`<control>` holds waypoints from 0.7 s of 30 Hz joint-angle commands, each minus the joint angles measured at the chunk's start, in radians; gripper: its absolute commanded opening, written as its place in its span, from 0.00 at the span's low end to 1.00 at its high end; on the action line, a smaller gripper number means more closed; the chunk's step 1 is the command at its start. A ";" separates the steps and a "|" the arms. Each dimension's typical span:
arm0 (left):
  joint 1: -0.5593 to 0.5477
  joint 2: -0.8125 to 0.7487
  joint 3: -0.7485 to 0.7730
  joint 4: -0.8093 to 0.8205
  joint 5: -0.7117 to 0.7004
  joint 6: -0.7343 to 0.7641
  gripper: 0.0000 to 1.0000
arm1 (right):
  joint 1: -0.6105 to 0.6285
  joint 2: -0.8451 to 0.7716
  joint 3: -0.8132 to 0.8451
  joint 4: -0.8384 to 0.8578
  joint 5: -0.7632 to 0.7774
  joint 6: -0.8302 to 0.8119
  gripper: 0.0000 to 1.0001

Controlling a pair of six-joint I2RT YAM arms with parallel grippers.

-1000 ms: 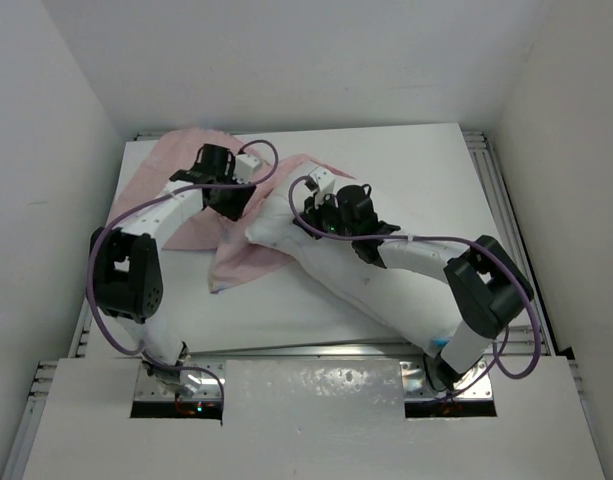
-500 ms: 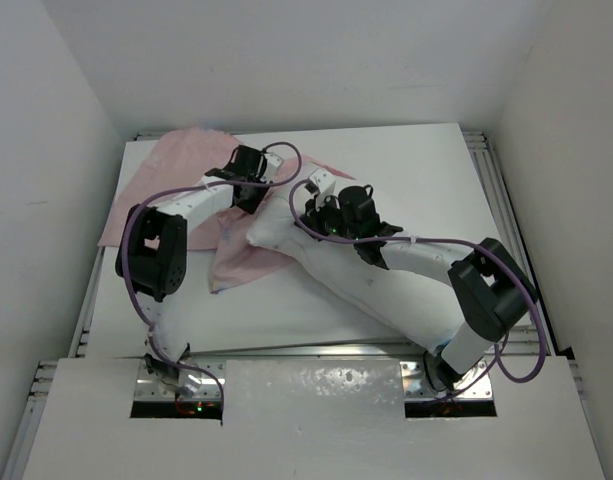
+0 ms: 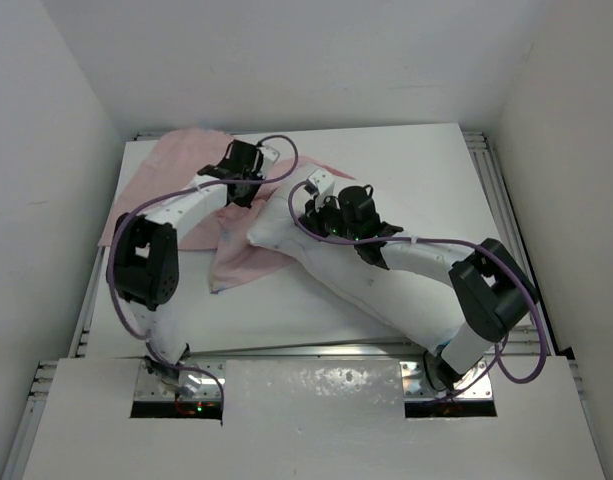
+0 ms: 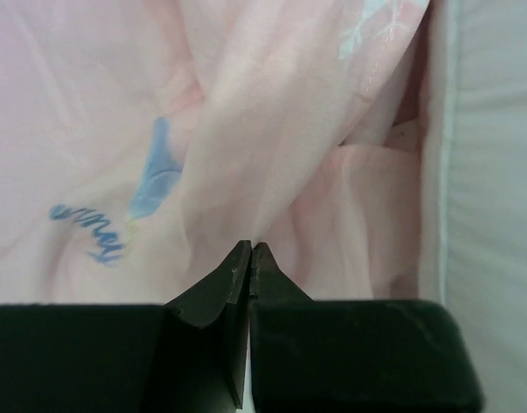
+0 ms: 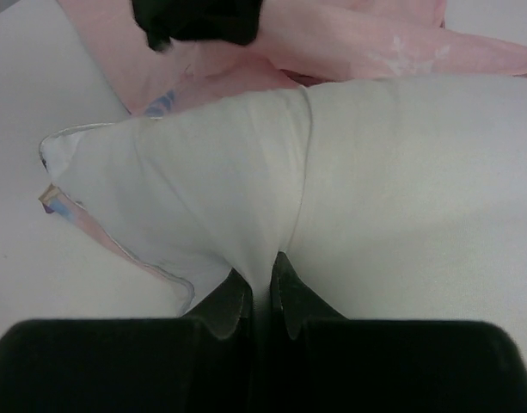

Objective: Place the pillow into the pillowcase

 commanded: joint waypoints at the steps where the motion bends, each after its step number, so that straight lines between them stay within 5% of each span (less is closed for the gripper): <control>1: 0.005 -0.234 0.068 -0.051 0.034 0.033 0.00 | -0.017 -0.026 0.009 -0.111 0.043 -0.020 0.00; 11: -0.005 -0.314 0.197 -0.327 0.188 0.019 0.00 | -0.098 0.054 0.176 -0.082 0.137 0.116 0.00; 21: -0.094 -0.313 0.217 -0.407 0.424 0.066 0.00 | -0.097 0.155 0.357 -0.005 0.297 0.256 0.00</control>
